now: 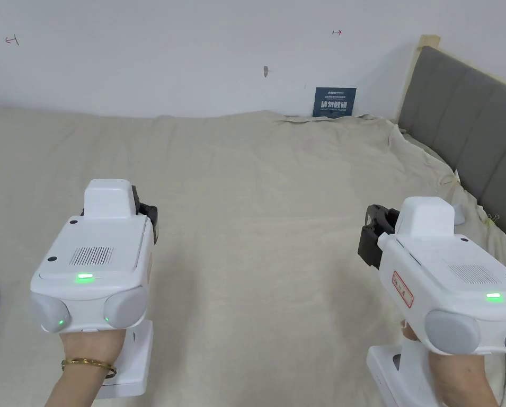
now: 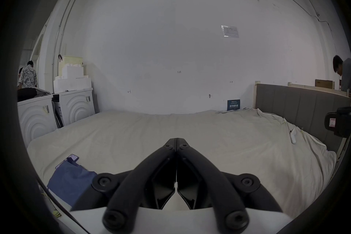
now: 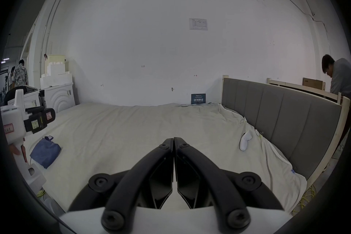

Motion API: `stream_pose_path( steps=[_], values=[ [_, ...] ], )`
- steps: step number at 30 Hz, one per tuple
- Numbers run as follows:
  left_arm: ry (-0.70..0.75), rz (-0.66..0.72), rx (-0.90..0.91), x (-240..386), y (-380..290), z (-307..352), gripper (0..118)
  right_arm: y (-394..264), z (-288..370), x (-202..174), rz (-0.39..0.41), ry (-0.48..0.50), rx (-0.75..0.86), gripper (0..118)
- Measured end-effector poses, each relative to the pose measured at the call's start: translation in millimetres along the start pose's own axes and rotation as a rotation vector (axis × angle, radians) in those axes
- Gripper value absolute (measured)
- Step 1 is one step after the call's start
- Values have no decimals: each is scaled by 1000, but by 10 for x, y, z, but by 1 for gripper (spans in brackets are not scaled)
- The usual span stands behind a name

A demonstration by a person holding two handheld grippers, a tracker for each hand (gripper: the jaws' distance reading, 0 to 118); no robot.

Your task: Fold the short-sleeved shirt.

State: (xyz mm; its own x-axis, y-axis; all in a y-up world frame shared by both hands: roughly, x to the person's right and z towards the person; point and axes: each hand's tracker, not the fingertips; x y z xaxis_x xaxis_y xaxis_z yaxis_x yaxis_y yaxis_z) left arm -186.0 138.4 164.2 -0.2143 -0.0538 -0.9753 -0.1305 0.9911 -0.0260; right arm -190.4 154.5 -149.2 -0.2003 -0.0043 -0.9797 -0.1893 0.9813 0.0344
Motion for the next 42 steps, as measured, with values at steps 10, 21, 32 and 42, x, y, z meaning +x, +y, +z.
stream_pose_path(
  steps=[10,21,32,42],
  values=[
    [-14,-1,-24,-17,-144,108,0,-85,72,-50,16,-11,9,0],
    [-19,20,-23,-110,-132,176,0,-105,38,-22,6,-20,0,0],
    [-27,11,-33,-67,-193,200,0,-83,48,-6,0,-15,9,0],
    [-30,14,-36,-61,-194,218,0,-109,78,-33,4,-8,5,0]
  ],
)
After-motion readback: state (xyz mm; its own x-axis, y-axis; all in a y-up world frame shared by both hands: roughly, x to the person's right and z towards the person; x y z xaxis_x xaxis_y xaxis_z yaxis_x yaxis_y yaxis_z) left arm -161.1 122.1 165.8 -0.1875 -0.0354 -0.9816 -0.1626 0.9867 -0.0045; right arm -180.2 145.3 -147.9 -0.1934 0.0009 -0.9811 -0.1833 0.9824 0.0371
